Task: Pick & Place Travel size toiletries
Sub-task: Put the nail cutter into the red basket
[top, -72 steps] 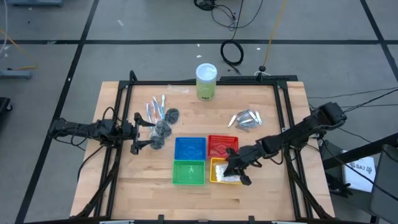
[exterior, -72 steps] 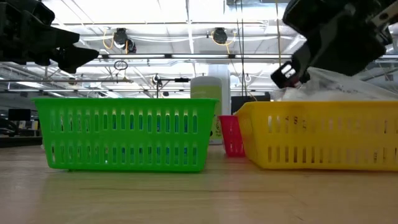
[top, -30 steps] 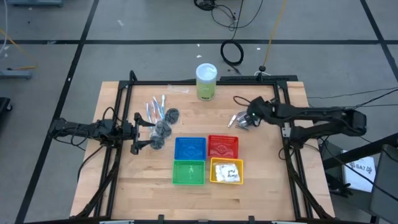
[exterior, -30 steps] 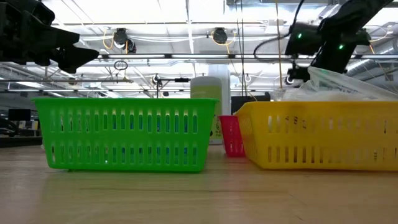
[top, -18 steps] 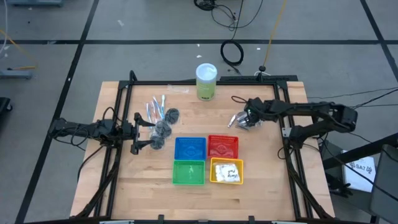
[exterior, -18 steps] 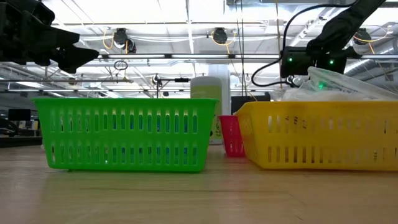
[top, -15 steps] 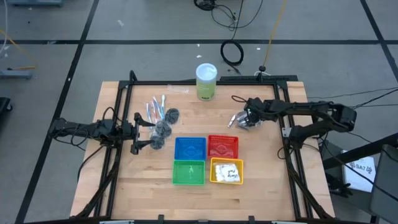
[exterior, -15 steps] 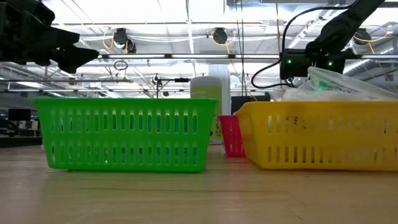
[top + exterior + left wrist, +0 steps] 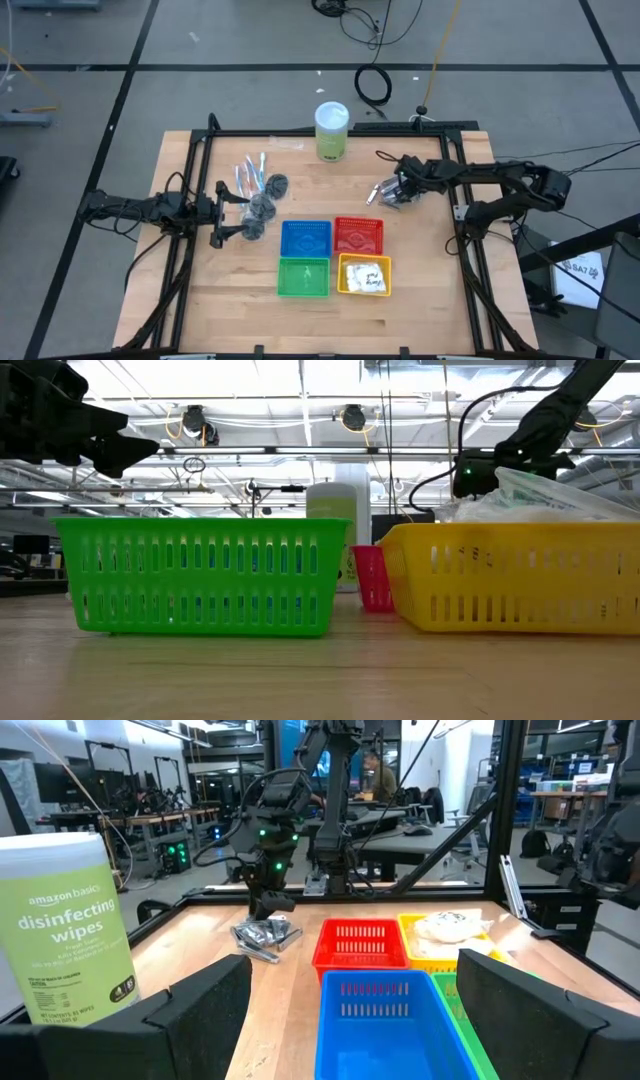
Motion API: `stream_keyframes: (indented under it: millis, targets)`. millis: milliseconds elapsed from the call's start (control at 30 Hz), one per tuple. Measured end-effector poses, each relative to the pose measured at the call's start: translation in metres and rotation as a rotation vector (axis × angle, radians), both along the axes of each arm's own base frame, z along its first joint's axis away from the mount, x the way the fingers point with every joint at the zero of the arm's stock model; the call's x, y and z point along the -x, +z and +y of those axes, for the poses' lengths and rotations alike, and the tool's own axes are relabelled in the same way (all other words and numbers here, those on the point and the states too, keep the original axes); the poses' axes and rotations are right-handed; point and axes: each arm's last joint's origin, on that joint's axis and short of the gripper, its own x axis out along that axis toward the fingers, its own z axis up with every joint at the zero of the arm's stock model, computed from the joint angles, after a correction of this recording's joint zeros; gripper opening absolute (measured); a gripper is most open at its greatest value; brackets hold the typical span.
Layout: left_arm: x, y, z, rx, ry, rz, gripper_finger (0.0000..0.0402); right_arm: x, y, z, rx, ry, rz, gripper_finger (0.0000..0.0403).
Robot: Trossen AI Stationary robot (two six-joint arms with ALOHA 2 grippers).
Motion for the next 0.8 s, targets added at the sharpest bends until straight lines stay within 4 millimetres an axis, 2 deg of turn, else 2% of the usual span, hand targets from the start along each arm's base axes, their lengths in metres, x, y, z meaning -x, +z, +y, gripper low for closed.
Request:
stream_keyframes:
  millis: [267,633,800]
  targets:
    - [0.000,0.000,0.000,0.000,0.000,0.000,0.0347,0.007,-0.008,0.006,-0.047,0.002,-0.007,0.0134]
    - [0.000,0.000,0.000,0.000,0.000,0.000,0.0347,0.011,-0.013,0.009,-0.068,0.017,-0.004,0.0055]
    - [0.000,0.000,0.000,0.000,0.000,0.000,0.0347,0.010,-0.013,0.008,-0.061,0.021,-0.009,0.0056]
